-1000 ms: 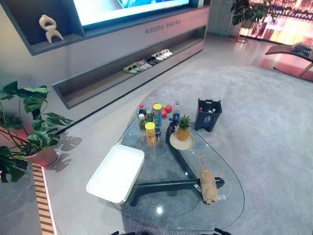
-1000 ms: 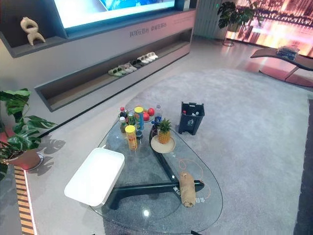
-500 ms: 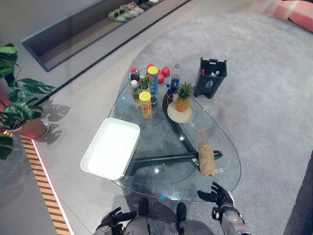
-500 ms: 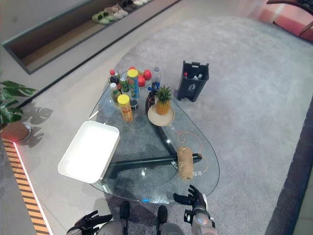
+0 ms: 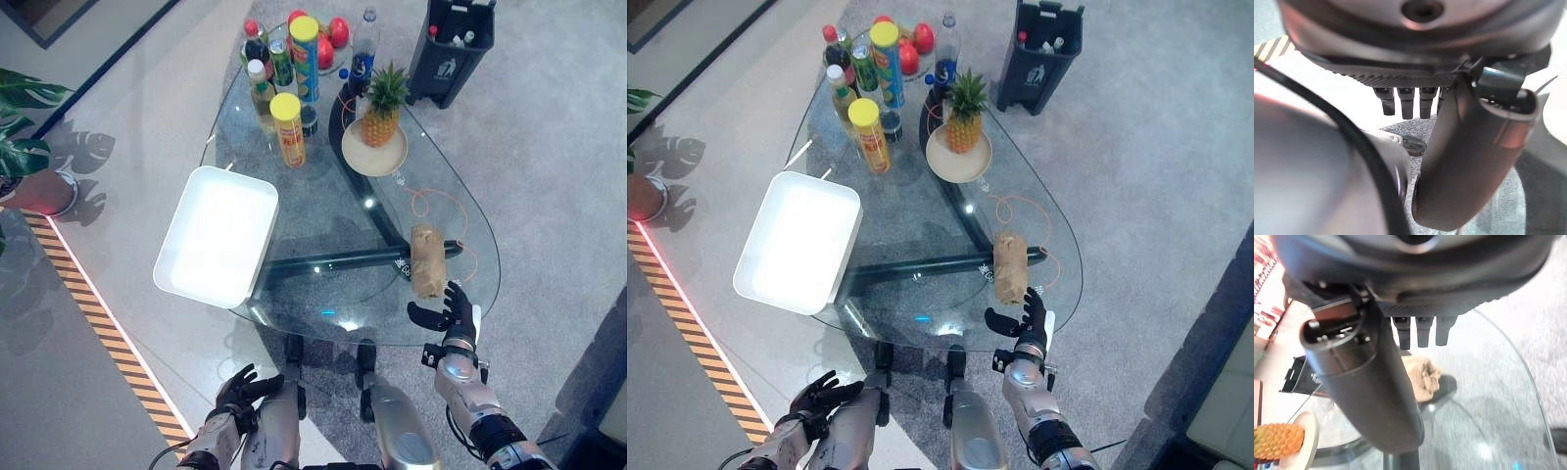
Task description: Wipe the table with a cloth and put it in the basket.
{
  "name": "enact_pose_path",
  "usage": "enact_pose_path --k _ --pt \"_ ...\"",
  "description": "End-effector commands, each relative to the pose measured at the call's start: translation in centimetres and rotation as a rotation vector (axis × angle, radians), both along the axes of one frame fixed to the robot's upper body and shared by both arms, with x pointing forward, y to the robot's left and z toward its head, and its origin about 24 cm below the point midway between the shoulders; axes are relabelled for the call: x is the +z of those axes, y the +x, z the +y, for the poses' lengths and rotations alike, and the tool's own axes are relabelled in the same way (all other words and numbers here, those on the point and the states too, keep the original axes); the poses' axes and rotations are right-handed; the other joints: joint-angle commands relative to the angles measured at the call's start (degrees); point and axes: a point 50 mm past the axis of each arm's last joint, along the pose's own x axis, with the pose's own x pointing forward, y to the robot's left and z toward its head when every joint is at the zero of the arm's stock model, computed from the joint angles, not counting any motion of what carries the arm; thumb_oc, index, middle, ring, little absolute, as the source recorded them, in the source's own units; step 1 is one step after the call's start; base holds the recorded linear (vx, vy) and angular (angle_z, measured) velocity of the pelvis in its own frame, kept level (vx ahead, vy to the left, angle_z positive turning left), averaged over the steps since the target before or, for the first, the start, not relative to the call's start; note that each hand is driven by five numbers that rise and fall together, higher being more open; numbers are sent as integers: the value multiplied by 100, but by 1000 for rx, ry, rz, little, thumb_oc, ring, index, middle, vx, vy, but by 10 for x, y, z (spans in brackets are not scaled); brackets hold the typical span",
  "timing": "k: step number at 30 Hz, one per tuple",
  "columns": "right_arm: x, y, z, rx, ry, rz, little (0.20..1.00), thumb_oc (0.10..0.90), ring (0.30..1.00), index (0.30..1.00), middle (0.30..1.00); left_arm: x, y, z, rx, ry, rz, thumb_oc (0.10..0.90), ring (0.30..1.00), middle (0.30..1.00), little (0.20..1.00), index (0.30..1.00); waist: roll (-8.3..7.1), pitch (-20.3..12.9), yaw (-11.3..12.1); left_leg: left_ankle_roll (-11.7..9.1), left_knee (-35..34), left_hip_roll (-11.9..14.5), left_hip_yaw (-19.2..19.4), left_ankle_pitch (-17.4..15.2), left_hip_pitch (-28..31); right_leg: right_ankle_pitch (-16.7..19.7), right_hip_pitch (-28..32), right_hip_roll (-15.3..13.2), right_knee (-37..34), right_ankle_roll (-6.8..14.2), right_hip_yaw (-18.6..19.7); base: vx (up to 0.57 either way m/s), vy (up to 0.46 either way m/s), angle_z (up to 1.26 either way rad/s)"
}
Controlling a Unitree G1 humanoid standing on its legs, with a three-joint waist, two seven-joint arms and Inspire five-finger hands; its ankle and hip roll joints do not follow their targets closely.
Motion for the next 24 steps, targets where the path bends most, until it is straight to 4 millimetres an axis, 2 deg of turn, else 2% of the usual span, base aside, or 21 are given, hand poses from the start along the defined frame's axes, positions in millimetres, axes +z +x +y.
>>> enact_pose_path --k 1,5,10,16,19,24 --pt "48 9 -9 -65 -172 -223 900 800 900 900 900 -10 -21 -6 19 0 59 800 900 900 900 900 -178 -42 -49 307 1018 -486 349 -720 -292 214 -312 115 172 -241 -84 0 0 0" --pt "66 17 -8 -97 -249 -281 900 800 900 900 900 -6 -12 -9 8 -4 26 800 900 900 900 900 -131 123 -63 310 1090 -482 384 -695 -468 221 -506 102 259 -243 -74 -6 16 0" --pt "87 27 -7 -137 -282 -362 900 800 900 900 900 2 2 -16 -7 -13 -24 800 900 900 900 900 -58 133 -68 315 1247 -499 429 -670 -1002 244 -1061 64 437 -228 -103 1 18 -1" --pt "106 36 1 -145 -249 -430 900 800 900 900 900 7 9 -21 -27 -12 -48 800 900 900 900 900 -8 133 -54 315 1509 -510 444 -724 -1490 215 -1560 46 686 -233 -112 0 0 0" --pt "121 40 9 -134 -253 -489 900 800 900 900 900 12 16 -24 -37 -9 -74 800 900 900 900 900 6 133 -42 326 1652 -519 459 -741 -1793 203 -1874 30 840 -233 -101 0 0 0" --pt "133 44 14 -131 -240 -531 900 800 900 900 900 18 23 -26 -48 -8 -85 800 900 900 900 900 13 133 -25 350 1800 -535 448 -756 -2101 202 -2202 27 1006 -225 -82 8 8 1"
